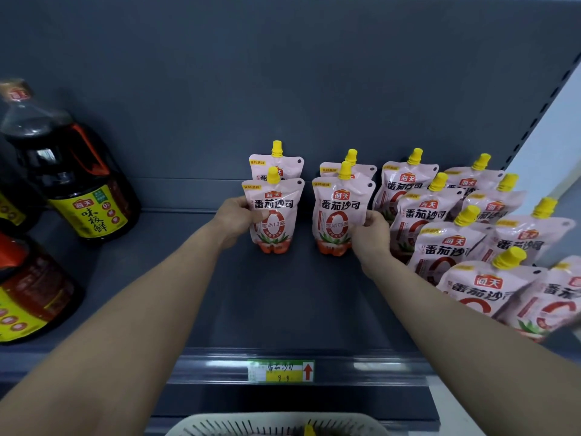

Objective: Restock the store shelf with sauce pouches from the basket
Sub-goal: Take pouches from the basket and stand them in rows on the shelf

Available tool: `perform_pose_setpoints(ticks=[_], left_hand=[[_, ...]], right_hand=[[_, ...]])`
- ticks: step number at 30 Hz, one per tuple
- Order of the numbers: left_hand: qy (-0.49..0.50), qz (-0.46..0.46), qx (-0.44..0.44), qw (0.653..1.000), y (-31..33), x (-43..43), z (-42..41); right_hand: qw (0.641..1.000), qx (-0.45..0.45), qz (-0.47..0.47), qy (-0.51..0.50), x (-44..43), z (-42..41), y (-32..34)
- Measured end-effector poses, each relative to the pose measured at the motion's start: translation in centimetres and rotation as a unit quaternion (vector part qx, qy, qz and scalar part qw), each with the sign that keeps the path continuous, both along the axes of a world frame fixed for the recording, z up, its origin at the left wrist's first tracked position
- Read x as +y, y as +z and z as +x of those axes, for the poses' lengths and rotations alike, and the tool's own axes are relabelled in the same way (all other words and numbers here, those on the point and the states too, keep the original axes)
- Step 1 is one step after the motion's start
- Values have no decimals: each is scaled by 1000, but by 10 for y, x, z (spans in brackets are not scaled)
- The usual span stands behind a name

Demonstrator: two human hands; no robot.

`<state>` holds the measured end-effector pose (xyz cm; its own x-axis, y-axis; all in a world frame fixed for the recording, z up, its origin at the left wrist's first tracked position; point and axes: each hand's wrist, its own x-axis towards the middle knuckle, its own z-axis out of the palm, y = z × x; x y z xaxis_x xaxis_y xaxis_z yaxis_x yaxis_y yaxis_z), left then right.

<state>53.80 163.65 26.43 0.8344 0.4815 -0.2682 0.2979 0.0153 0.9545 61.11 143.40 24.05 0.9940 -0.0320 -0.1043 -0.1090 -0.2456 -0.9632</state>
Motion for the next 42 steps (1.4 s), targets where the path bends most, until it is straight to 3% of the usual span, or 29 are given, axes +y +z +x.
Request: perform_pose_setpoints(ticks=[7, 17, 26, 30, 36, 42], left_hand=[[12, 43, 19, 999, 0, -3, -10], [51, 176, 9, 983, 15, -16, -45], [-46, 237, -54, 969, 43, -62, -91], [-119, 262, -35, 957, 37, -81, -121], [-205, 271, 45, 940, -9, -106, -167], [-226, 225, 151, 936, -71, -118, -210]], right_hand=[[988, -74, -132, -41, 6, -17, -15], [989, -75, -124, -15, -2, -46, 6], [971, -170, -145, 85, -17, -115, 35], [954, -211, -167, 136, -33, -155, 33], [925, -176, -234, 242, -59, -204, -14], [890, -61, -293, 344, -77, -232, -68]])
